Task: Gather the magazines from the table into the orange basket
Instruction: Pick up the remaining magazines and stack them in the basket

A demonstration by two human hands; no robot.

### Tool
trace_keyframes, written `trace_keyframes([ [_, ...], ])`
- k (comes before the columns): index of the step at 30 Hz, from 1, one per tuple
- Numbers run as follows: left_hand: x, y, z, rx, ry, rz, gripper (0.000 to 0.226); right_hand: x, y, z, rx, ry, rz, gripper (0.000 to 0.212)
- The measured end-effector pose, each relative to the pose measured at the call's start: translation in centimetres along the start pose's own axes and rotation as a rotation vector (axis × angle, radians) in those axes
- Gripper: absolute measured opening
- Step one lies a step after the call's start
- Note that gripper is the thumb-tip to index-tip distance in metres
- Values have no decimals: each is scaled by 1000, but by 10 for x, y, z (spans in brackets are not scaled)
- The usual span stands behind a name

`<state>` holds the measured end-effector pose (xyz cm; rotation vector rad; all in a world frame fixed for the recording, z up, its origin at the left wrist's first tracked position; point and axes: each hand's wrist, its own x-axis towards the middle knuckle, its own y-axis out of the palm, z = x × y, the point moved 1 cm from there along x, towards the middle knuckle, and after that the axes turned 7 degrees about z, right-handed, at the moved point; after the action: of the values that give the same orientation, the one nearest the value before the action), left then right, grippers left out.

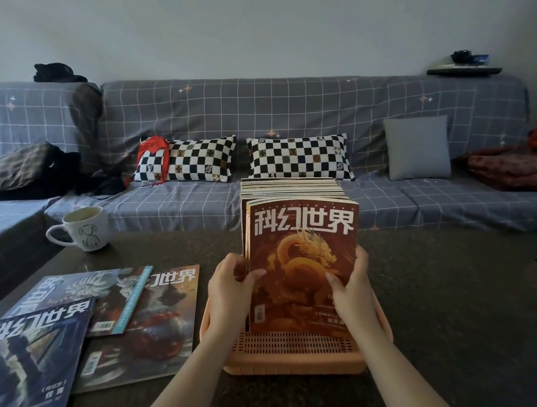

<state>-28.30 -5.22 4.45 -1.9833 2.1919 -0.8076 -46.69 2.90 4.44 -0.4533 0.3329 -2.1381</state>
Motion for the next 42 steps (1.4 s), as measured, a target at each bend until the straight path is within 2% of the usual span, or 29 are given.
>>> trace_keyframes([
  [6, 0, -1, 2, 7, -26, -7, 23, 2, 2, 0, -89, -19, -19, 74],
  [8, -1, 1, 2, 22, -43, -20, 31, 2, 3, -1, -118, 6, -57, 81],
  [10, 0, 0, 5, 4, -80, -17, 45, 4, 4, -2, -8, 86, -8, 84],
  [12, 2, 2, 7, -16, -92, 99, 60, 7, 5, -3, 108, 161, 85, 80],
  [15, 1, 7, 4, -90, -130, 371, 59, 7, 6, -2, 111, 163, 172, 80],
  [19, -2, 5, 1, -283, -226, 492, 61, 5, 8, -2, 63, 116, 218, 89],
  [23, 0, 5, 3, -359, -283, 494, 77, 6, 9, -2, 107, 133, 151, 89],
  [28, 0, 3, 2, -418, -266, 496, 66, 7, 9, -4, 107, 162, 194, 82],
  [33, -6, -1, -5, -348, -291, 465, 73, 3, 2, -4, 174, 143, 168, 88],
  [37, -21, -19, -3, -243, -196, 397, 76, -9, -10, 0, 155, 163, 106, 93],
  [38, -26, -23, -3, -258, -176, 392, 71, -15, -13, 3, 131, 150, 79, 89],
  [40, -36, -34, -5, -299, -119, 372, 45, -30, -13, 11, 91, 73, 30, 77],
  [42, -47, -49, -5, -301, -124, 328, 36, -47, -8, 24, 48, -17, 38, 56],
])
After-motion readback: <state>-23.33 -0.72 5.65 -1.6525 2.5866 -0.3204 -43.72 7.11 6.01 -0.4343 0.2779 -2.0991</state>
